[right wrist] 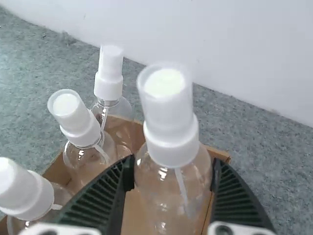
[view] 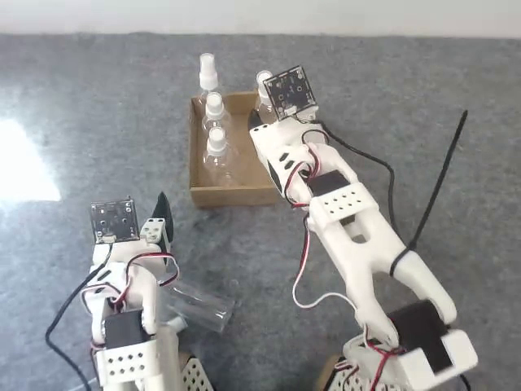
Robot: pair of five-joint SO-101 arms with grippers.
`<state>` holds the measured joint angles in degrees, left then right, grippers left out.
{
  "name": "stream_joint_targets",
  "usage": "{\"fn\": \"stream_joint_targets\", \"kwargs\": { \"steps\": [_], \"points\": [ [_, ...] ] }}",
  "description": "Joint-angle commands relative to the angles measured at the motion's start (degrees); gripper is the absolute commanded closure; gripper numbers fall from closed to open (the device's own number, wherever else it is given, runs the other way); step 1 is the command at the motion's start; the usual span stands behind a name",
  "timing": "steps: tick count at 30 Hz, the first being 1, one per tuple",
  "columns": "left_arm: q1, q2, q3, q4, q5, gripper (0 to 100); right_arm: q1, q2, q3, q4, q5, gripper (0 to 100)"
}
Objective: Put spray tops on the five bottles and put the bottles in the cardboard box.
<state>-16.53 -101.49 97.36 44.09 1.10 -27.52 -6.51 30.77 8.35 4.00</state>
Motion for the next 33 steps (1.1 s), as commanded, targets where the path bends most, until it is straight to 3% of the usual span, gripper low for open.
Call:
{"fn": "stream_joint_targets", "kwargs": {
  "steps": [1, 6, 23, 28, 33],
  "points": [
    [0.26, -0.88, -0.66, -1.76, -0.53, 81, 0.66, 0.57, -5.71, 0.22, -0.35, 82.5],
    [0.18, -0.88, -0.66, -1.76, -0.53, 81, 0.66, 4.00, -7.12, -0.66, -0.44, 82.5],
    [-0.09, -0.88, -0.66, -1.76, -0.53, 81, 2.77, 16.66, -7.21, -19.03, -0.53, 82.8],
    [-0.09, -0.88, -0.66, -1.76, -0.53, 81, 3.91, 18.07, -7.30, -22.02, -8.00, 82.8],
    [-0.09, -0.88, -0.66, -1.76, -0.53, 81, 4.26, 19.03, -7.38, -23.78, -8.88, 82.8]
  ]
}}
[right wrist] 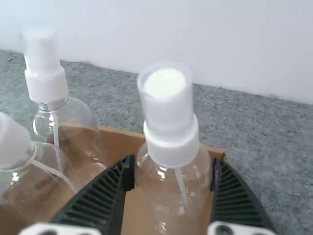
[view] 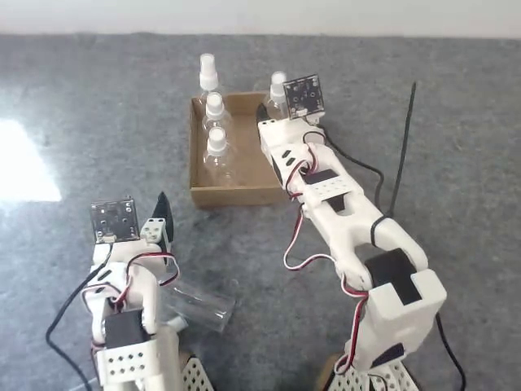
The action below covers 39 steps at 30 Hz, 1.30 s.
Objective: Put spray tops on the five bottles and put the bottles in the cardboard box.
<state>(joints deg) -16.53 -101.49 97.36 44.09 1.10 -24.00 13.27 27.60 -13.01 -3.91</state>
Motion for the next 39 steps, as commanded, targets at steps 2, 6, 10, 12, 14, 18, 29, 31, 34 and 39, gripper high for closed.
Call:
{"fn": "stream_joint_targets", "kwargs": {
  "steps": [2, 6, 10, 12, 14, 18, 29, 31, 34, 39],
  "points": [
    [0.00, -0.88, -0.66, -1.76, -0.53, 81, 0.75, -0.04, -4.22, -3.56, -0.97, 82.8],
    [0.09, -0.88, -0.66, -1.76, -0.53, 81, 0.84, 1.98, -6.07, -3.82, -0.97, 82.9],
    [0.09, -0.88, -0.66, -1.76, -0.53, 81, 0.92, 5.67, -9.93, -1.98, -0.97, 82.9],
    [0.09, -0.88, -0.66, -1.76, -0.53, 81, 0.92, 7.08, -10.64, -1.89, -0.97, 82.9],
    [0.09, -0.88, -0.66, -1.76, -0.53, 81, 0.92, 7.87, -10.99, -1.98, -0.97, 82.9],
    [0.18, -0.88, -0.66, -1.76, -0.53, 81, 0.92, 8.22, -10.99, -1.89, -0.97, 82.9],
    [0.00, -0.88, -0.66, -1.67, -0.53, 81, 0.92, 9.01, -10.55, -1.63, -0.26, 82.9],
    [0.00, -0.88, -0.66, -1.67, -0.53, 81, 0.57, 10.59, -10.81, -1.63, 2.73, 82.9],
    [0.00, -0.79, -0.66, -1.67, -0.53, 81, 0.40, 12.62, -10.99, -2.07, 6.59, 82.9],
    [-0.09, -0.79, -0.66, -1.67, -0.53, 81, 0.75, 13.49, -11.96, -1.71, 6.86, 82.9]
  ]
}}
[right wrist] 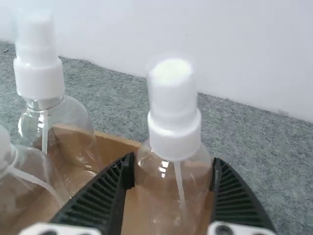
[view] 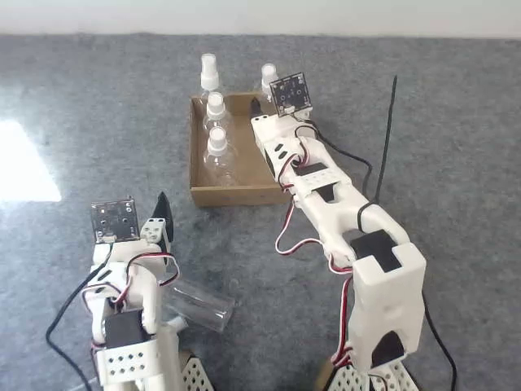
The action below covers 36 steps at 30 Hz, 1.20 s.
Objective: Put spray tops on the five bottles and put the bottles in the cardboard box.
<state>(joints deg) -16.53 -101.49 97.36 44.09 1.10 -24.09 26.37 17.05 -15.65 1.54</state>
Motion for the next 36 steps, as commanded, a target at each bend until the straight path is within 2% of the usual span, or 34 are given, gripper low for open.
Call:
{"fn": "stream_joint_targets", "kwargs": {
  "steps": [1, 16, 22, 36],
  "points": [
    [-0.09, -0.79, -0.66, -1.67, -0.53, 81, 0.84, 0.48, -1.41, 0.92, 1.41, 82.8],
    [-0.09, -0.70, -0.66, -1.67, -0.53, 81, 0.92, 0.13, -1.05, 3.30, 1.76, 82.3],
    [-0.09, -0.70, -0.66, -1.67, -0.53, 81, 0.92, 0.04, -1.23, 5.93, 1.58, 73.8],
    [-0.09, -0.62, -0.66, -1.67, -0.53, 81, 0.92, -0.04, -0.97, 6.11, 1.76, 73.4]
  ]
}}
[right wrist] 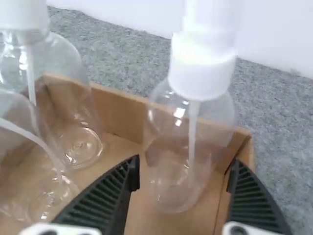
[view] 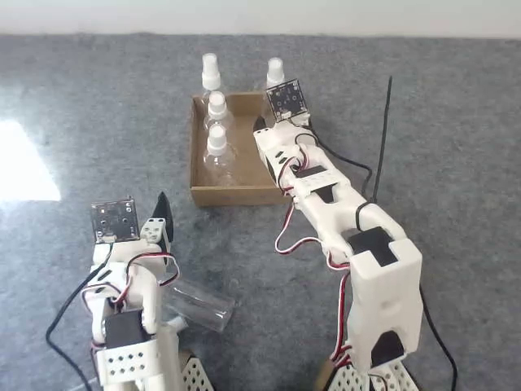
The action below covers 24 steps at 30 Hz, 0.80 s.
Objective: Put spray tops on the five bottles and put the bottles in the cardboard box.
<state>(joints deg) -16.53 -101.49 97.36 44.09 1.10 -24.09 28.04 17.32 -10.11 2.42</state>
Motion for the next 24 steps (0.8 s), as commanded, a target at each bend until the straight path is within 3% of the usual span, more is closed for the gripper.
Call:
{"fn": "stream_joint_targets", "kwargs": {
  "steps": [1, 8, 24],
  "points": [
    [-0.09, -0.62, -0.66, -1.67, -0.53, 81, 0.84, -1.71, -1.23, 0.66, 0.88, 73.4],
    [-0.09, -0.62, -0.66, -1.67, -0.53, 81, 0.66, -5.93, -0.44, 6.55, 0.88, 73.4],
    [-0.09, -0.70, -0.66, -1.67, -0.53, 81, 1.01, -13.58, 6.42, 7.60, 0.88, 73.5]
  ]
}}
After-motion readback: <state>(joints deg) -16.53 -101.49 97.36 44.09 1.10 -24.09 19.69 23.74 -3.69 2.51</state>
